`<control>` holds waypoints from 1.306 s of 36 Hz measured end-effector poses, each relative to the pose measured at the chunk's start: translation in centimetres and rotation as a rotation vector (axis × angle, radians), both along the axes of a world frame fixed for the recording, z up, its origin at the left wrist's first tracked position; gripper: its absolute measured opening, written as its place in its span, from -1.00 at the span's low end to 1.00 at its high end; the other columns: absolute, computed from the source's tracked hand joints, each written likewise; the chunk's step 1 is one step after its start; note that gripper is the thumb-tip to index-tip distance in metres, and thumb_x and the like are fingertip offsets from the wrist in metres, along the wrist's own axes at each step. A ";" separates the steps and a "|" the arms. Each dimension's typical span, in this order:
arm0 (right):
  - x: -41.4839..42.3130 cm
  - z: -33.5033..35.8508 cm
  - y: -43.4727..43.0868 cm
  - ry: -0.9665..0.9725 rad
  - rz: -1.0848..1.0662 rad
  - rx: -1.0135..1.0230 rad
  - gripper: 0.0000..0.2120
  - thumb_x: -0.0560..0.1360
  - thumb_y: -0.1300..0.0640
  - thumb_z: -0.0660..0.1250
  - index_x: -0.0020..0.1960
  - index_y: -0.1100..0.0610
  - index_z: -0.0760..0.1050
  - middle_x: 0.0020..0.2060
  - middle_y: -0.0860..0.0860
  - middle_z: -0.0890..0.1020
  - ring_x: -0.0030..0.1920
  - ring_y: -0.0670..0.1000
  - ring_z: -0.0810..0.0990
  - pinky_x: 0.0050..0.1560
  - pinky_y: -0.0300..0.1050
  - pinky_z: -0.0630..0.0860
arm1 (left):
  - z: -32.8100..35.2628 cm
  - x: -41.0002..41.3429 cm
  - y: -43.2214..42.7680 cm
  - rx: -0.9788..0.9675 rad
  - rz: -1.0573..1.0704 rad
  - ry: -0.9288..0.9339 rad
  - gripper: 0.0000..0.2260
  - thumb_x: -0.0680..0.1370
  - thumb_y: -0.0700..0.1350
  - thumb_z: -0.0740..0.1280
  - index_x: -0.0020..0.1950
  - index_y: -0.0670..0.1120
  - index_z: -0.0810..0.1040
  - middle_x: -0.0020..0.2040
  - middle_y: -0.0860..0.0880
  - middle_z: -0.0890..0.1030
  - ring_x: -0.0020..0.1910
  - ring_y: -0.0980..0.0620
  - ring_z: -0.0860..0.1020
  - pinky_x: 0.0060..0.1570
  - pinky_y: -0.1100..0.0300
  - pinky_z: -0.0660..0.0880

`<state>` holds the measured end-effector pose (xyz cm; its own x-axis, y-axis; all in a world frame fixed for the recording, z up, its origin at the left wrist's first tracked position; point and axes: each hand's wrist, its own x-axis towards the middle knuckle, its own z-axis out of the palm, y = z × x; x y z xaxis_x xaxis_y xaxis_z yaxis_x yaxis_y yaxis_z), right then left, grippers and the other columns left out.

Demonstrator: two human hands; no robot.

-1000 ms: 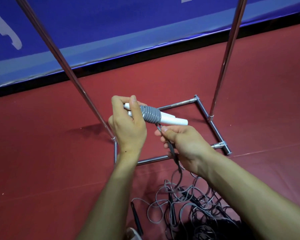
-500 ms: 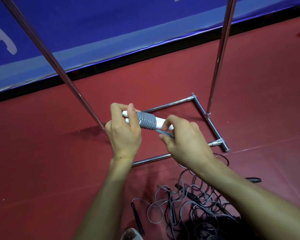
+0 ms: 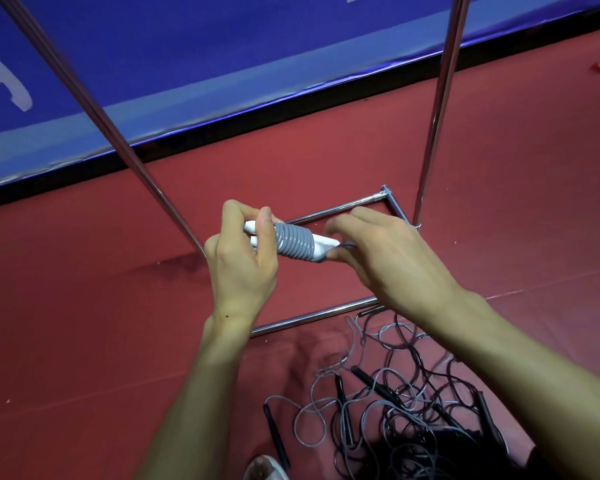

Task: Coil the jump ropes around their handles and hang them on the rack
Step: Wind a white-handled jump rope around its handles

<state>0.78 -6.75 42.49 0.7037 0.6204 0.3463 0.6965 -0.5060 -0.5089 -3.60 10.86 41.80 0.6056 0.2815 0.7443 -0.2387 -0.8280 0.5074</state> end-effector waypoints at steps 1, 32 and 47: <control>0.1 -0.1 -0.1 -0.014 0.018 -0.005 -0.78 0.58 -0.04 0.28 0.02 0.12 0.52 -0.15 0.03 0.48 -0.18 0.24 0.52 -0.22 0.17 0.50 | 0.1 -0.1 0.1 0.015 -0.016 0.007 -0.81 0.61 -0.14 0.21 -0.15 -0.22 0.40 -0.24 0.05 0.62 -0.36 0.03 0.57 -0.37 0.18 0.45; 1.9 0.4 -1.7 0.232 0.479 0.113 -0.85 0.53 0.14 0.33 0.03 -0.06 0.42 -0.27 -0.14 0.58 -0.29 0.02 0.51 -0.24 -0.23 0.43 | 1.4 -1.7 0.3 -0.665 -0.495 0.331 -0.82 0.58 -0.16 0.22 -0.19 -0.16 0.30 -0.35 -0.15 0.65 -0.38 -0.08 0.60 -0.38 0.11 0.53; 1.4 -0.1 -1.4 0.402 0.426 0.250 -0.83 0.49 0.34 0.24 -0.14 0.13 0.56 -0.34 -0.20 0.52 -0.37 -0.17 0.40 -0.29 -0.40 0.30 | 1.4 -1.4 0.1 -0.864 -0.516 0.245 -0.84 0.57 -0.17 0.22 -0.18 -0.18 0.31 -0.40 -0.17 0.60 -0.40 -0.14 0.57 -0.33 0.03 0.54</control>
<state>2.15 -8.15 42.42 0.5185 0.8089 0.2774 0.5407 -0.0588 -0.8392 -4.99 11.01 43.19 0.9120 0.3238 0.2520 -0.2712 0.0149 0.9624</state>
